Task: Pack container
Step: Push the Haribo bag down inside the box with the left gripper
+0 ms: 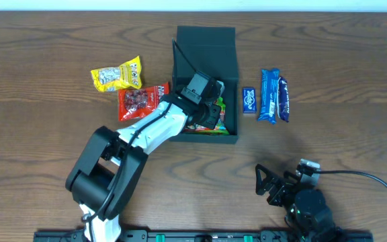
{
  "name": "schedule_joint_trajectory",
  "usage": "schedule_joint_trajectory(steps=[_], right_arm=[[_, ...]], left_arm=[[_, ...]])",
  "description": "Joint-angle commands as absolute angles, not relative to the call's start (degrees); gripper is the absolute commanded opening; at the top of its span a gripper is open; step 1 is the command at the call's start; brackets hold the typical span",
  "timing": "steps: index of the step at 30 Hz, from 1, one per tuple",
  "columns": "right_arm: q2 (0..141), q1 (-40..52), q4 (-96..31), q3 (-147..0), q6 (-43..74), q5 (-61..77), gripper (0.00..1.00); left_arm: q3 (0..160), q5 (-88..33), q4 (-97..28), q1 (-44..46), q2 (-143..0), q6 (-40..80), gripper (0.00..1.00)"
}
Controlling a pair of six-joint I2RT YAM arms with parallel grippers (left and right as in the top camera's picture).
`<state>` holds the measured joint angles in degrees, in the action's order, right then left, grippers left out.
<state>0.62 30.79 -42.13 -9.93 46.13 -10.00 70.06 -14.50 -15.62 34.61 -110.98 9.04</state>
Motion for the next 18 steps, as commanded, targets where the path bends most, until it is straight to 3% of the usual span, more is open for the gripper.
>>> schedule_joint_trajectory(steps=[1,8,18], right_arm=[[0.27,31.16,-42.19,-9.63,46.68,-10.00,0.99],[0.27,31.16,-42.22,-9.63,46.68,-10.02,0.99],[0.27,31.16,-42.22,-9.63,46.68,-10.02,0.99]], left_arm=[[69.91,-11.38,-15.18,34.65,-112.84,9.23,0.06],[69.91,-2.28,-15.38,34.70,-113.14,9.26,0.06],[72.66,0.89,-18.24,34.70,-112.57,9.26,0.06]])
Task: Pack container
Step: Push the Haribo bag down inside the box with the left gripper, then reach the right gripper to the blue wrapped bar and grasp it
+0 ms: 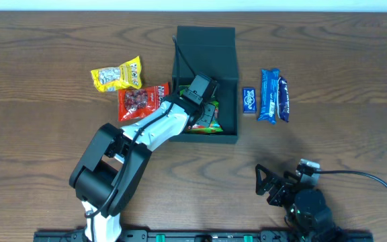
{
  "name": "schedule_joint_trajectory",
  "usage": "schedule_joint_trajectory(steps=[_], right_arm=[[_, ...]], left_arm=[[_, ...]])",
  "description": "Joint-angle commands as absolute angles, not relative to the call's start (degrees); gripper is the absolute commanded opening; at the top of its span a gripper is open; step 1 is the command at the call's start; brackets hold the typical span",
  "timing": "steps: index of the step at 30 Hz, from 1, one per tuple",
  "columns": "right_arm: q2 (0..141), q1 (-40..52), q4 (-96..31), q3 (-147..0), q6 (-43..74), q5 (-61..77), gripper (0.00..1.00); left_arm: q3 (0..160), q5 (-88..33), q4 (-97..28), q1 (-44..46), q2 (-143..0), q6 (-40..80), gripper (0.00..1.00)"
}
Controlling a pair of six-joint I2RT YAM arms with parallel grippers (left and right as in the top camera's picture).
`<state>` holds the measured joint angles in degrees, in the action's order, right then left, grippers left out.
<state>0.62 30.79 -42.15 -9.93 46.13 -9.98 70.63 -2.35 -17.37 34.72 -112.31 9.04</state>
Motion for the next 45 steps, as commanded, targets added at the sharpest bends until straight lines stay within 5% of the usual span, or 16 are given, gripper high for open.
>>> schedule_joint_trajectory(steps=[1,12,30,45], right_arm=[[0.27,31.16,-42.22,-9.63,46.68,-10.02,0.99],[0.27,31.16,-31.38,-9.63,46.68,0.27,0.99],[1.96,31.14,-10.85,-17.89,46.65,-4.54,0.99],[43.05,28.18,-22.04,-46.02,31.92,-6.68,0.99]], left_arm=[[72.86,0.84,-18.46,34.70,-112.57,9.26,0.06],[81.97,0.60,-28.86,34.63,-105.91,9.43,0.06],[86.26,0.62,-45.12,31.46,-80.62,9.43,0.06],[86.26,0.60,-56.03,30.61,-76.44,10.57,0.06]])
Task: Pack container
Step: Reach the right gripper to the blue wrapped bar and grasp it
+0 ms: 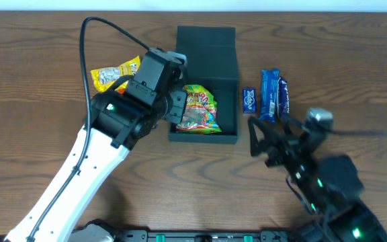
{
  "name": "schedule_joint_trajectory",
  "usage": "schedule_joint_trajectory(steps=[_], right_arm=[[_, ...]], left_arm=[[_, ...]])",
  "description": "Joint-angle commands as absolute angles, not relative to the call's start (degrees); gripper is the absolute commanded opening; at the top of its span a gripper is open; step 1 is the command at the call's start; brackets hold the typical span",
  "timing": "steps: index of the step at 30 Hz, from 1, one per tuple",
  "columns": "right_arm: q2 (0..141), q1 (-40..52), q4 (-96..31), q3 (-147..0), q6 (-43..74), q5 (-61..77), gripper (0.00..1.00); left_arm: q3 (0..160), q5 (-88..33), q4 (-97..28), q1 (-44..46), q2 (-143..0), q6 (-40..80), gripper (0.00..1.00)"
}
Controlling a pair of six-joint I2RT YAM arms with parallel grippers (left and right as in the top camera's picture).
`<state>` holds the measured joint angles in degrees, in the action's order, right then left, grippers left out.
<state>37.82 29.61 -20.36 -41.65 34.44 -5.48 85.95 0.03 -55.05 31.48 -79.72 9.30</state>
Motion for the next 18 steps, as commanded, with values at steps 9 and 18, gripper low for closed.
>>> schedule_joint_trajectory(steps=[9,18], right_arm=[[66.02,20.36,-36.53,-63.00,26.70,-6.35,0.99],[78.13,14.20,-30.41,-65.45,12.67,-6.63,0.99]], left_arm=[[86.26,0.38,-62.76,29.17,-68.05,12.49,0.06],[85.71,0.45,-60.03,29.17,-67.57,12.21,0.06]])
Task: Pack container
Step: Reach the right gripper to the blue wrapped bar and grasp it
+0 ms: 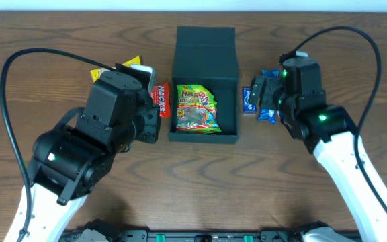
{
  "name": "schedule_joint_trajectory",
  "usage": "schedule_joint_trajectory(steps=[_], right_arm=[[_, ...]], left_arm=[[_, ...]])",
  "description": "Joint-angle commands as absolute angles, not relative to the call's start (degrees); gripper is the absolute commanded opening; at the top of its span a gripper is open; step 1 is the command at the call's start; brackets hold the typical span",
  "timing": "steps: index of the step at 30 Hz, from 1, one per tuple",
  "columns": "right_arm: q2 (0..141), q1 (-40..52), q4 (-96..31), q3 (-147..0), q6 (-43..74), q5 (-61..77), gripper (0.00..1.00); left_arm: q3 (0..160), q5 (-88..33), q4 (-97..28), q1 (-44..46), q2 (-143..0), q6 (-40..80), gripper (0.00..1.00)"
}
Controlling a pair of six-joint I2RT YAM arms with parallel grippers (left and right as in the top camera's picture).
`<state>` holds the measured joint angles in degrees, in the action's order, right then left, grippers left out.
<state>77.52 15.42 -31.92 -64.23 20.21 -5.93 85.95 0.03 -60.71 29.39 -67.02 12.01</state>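
The black box [205,40] stands open at the table's middle, with a green and yellow candy bag [197,107] lying inside it. My left arm [116,111] is raised high beside the box's left wall. It covers most of the red snack bag [161,99] and the yellow snack bag [102,72], and its fingers are hidden under the wrist. My right gripper [259,91] hangs open over the snacks to the right of the box. There a small blue bar [246,101] and the blue packets [268,115] show only in part.
The box lid [205,35] stands up at the back. Cables arch from both arms over the table's left and right sides. Bare wooden table [200,188] lies in front of the box.
My left arm has moved from the box's left edge out over the red and yellow bags. My right gripper has gone from in front of the blue snacks to directly over them.
My left gripper was first down inside the box with the candy bag, while the right arm rested at the front edge. Then the left was out of the box with the bag left inside and the right arm was up. Now each arm is over the snacks on its side.
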Motion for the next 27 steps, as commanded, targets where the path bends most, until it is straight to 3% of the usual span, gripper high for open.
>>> schedule_joint_trajectory(steps=[1,8,12,19,27], right_arm=[[78.83,13.91,-28.67,-65.41,10.46,-6.66,0.99],[86.06,12.25,-20.51,-65.41,2.63,-8.43,0.99],[92.60,9.74,-18.55,-65.41,10.57,-8.34,0.99],[100.82,8.45,-18.00,-65.41,10.70,-7.33,0.99],[106.28,8.34,-19.81,-65.41,16.75,-7.01,0.91]], left_arm=[[85.49,0.49,-59.35,29.17,-67.83,12.21,0.06],[85.12,0.67,-54.72,29.17,-70.91,12.19,0.06],[85.12,1.72,-53.10,29.17,-73.47,12.29,0.06],[85.12,1.91,-53.10,29.17,-75.85,12.49,0.06],[85.12,1.91,-54.57,29.17,-75.85,13.34,0.06]])
